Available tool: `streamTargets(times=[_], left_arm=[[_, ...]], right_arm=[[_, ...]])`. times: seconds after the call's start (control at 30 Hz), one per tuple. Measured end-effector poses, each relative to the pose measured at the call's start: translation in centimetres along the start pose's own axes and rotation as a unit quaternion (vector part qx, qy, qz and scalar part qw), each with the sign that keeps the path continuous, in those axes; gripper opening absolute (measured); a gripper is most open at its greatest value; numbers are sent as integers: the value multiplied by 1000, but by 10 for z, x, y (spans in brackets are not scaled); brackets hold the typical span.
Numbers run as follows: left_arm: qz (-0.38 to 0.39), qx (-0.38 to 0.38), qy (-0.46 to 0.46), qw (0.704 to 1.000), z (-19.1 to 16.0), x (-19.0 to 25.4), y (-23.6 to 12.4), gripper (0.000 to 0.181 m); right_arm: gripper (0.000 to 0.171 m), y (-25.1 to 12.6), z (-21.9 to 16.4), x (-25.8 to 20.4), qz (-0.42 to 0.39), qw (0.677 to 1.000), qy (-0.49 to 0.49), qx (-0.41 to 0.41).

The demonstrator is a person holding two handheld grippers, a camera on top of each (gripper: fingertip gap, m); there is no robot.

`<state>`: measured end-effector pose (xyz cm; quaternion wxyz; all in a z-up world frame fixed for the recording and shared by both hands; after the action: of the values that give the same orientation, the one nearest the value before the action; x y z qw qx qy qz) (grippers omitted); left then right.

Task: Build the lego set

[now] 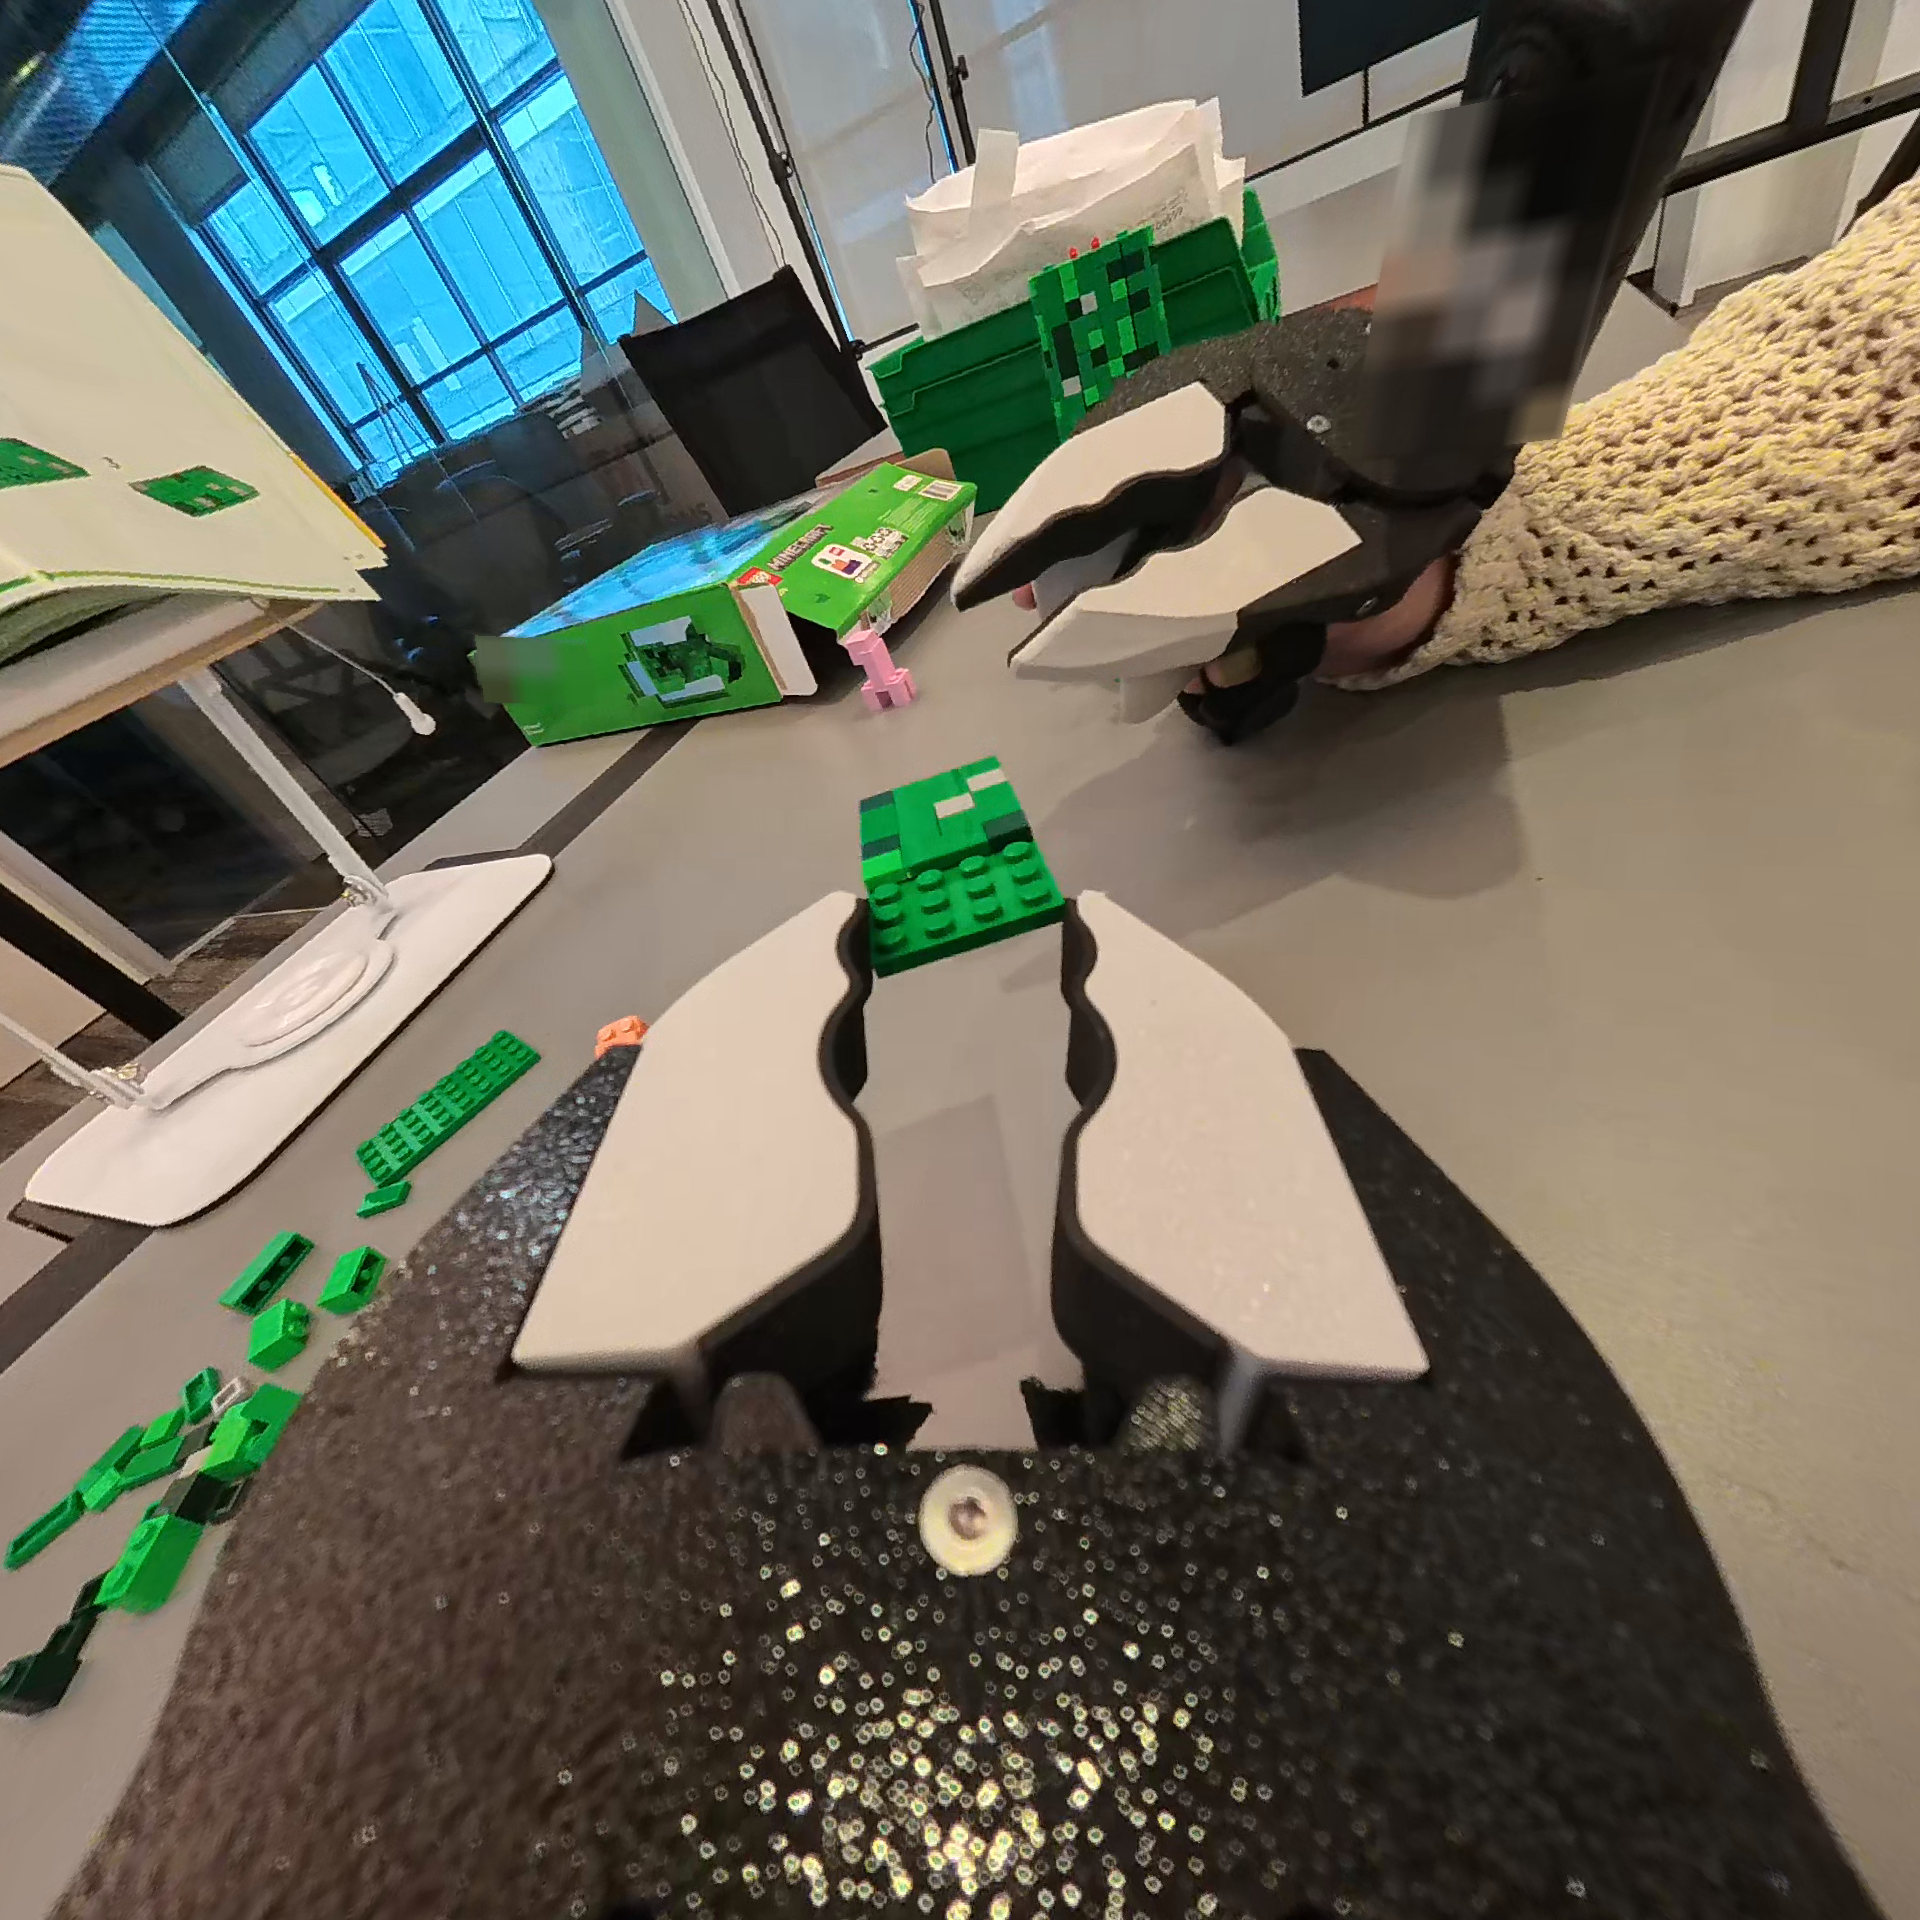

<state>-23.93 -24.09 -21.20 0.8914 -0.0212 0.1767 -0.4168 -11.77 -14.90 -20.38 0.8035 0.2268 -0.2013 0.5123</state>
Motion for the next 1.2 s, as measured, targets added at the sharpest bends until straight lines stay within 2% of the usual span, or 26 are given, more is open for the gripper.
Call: streamTargets(times=[0.57,0.67,0.8,0.83,0.9,0.97,1.03,1.1,1.2], left_arm=[[-60,-53,68,994,-2,29,17,34],[-34,-72,69,994,-2,31,24,34],[11,-115,97,989,-8,28,32,34],[12,-119,101,988,-8,28,33,34],[-13,-112,98,989,-8,34,34,34],[-67,-87,105,988,-4,45,34,34],[-118,-66,115,984,-2,55,30,34],[-132,-64,104,984,-3,54,25,34],[-145,-53,80,985,-3,48,16,34]], right_arm=[[22,0,-2,0,-2,1000,-5,-3],[21,1,-4,0,-2,1000,-3,-13],[18,19,-9,6,21,994,65,-85],[18,30,-6,8,37,990,90,-103],[19,59,5,5,122,979,102,-127],[22,93,14,1,215,968,40,-124],[28,126,11,-5,316,937,-32,-145],[31,155,1,-10,395,899,-85,-168],[36,193,-19,-16,456,855,-124,-214]])
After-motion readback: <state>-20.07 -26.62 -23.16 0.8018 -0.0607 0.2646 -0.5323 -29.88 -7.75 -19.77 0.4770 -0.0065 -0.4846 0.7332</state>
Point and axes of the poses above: each gripper's, where its closed fingertips meet, y out along the fingers, z out of its top, x = y × z across the jaws, the point moved 4 cm from there along -y, back along the fingers, and after that the axes turned 13 degrees about -z, right-handed, at the moved point
